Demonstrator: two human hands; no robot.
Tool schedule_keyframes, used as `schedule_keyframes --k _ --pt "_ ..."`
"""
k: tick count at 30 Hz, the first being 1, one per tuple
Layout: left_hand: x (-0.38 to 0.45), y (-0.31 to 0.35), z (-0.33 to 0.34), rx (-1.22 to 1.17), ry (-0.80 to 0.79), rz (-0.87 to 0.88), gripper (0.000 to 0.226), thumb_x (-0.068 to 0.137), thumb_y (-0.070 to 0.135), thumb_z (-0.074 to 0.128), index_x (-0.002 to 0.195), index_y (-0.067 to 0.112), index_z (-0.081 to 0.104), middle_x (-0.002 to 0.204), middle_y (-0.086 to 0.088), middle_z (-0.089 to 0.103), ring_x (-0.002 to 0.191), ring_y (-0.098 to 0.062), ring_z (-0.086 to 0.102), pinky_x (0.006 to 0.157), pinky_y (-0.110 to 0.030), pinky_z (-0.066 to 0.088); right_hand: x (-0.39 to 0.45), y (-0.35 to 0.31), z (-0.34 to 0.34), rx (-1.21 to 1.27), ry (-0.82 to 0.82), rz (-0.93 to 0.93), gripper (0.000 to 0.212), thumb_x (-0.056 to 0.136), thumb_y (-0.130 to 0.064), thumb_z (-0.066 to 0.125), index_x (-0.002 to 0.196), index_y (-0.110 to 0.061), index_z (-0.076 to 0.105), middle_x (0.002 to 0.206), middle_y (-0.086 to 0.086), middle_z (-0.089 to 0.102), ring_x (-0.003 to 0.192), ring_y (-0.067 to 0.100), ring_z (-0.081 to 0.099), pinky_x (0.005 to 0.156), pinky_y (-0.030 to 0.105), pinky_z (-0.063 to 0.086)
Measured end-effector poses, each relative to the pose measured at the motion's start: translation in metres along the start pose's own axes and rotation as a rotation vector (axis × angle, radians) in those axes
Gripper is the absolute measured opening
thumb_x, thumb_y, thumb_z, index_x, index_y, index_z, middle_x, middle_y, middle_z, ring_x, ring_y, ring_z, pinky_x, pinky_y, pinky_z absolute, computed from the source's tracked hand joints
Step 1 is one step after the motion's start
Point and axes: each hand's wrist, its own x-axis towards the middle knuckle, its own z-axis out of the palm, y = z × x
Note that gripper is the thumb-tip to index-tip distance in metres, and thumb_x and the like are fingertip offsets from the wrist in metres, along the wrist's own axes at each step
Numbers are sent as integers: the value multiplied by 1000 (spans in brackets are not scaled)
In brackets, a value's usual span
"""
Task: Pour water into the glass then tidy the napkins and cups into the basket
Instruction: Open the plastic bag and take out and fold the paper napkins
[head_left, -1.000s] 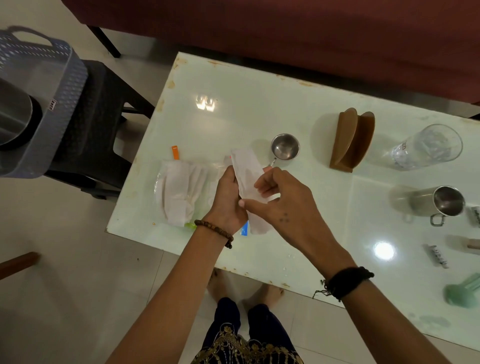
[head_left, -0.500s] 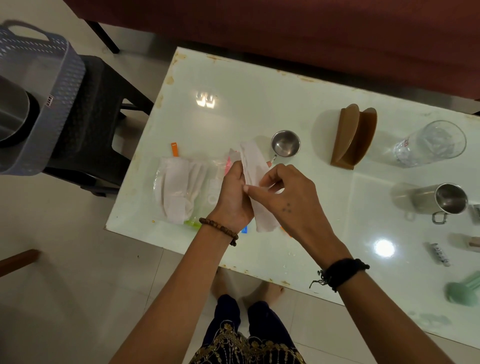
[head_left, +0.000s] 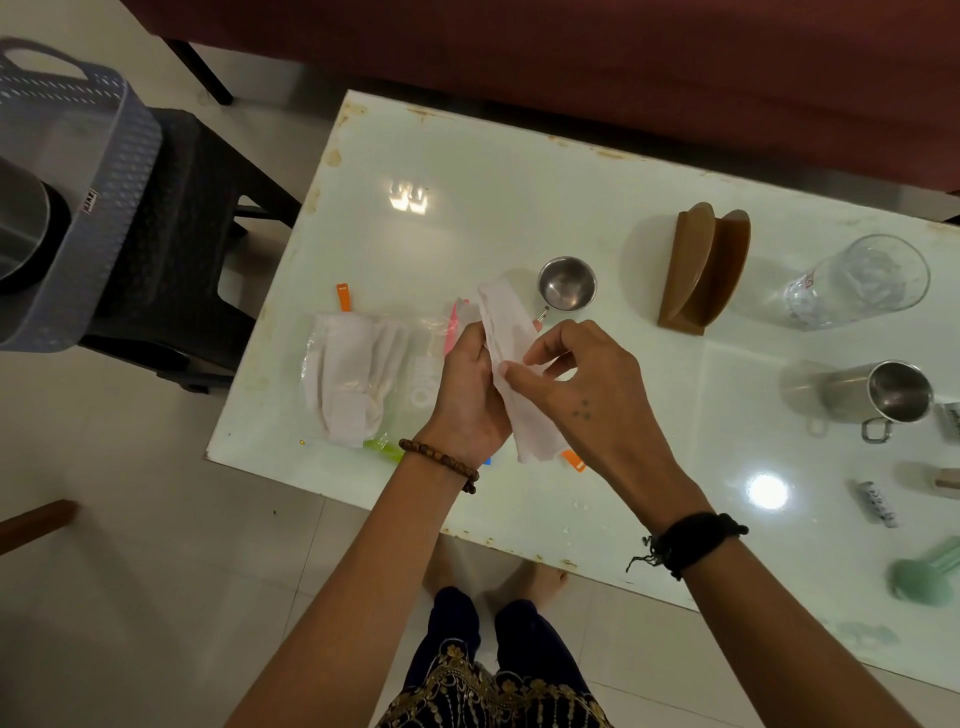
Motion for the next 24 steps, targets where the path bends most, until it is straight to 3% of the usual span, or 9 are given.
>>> schedule_keyframes --k 2,6,9,12,14,16,19,24 --pt "-1 -1 3 17 14 8 36 94 34 28 88 14 56 71 -2 66 63 -13 68 59 -22 56 -2 0 4 -54 -12 -12 20 76 -35 67 78 -19 55 86 -5 53 73 6 51 60 10 37" --pt "-3 1 8 -3 -2 16 34 90 37 33 91 15 59 87 -4 61 72 -14 67 67 -23 57 -1 0 2 -131 25 -55 12 78 -26 62 75 -16 55 85 -3 52 75 11 50 61 11 35" --pt "-5 3 7 -70 -60 18 42 87 42 34 109 14 57 99 -7 67 89 -20 66 79 -32 55 2 0 -6 -38 54 -11 11 76 -20 63 75 -9 59 79 -3 55 70 8 52 61 8 37" --pt "-9 8 4 -123 -110 -3 65 90 58 19 132 13 42 128 -13 52 112 -25 54 99 -38 43 5 0 -18 137 79 71 11 76 -17 61 73 -7 60 71 -4 58 67 3 54 62 4 39" --pt "-10 10 2 -113 -124 -6 73 85 61 27 138 12 36 136 -16 47 118 -27 50 102 -41 40 7 4 -26 252 50 133 13 80 -17 58 74 -6 60 74 5 63 74 16 60 72 19 49" --pt "-10 10 -1 -86 -100 12 64 83 50 40 133 11 44 123 -14 58 108 -26 59 93 -39 49 11 9 -32 359 11 207 15 84 -16 55 73 -8 60 77 6 65 77 22 62 74 34 53" --pt "-10 11 -6 -88 -80 10 43 84 32 46 120 10 56 101 -8 71 93 -23 67 78 -35 57 17 18 -38 504 -53 281 19 86 -13 51 68 -13 56 74 -2 64 74 14 62 73 31 53" --pt "-12 20 -11 -80 -96 25 38 92 36 39 112 13 61 101 -6 72 95 -21 68 77 -35 57 21 30 -45 742 -84 360 23 88 -9 46 65 -13 51 67 -5 65 61 6 64 58 20 53"
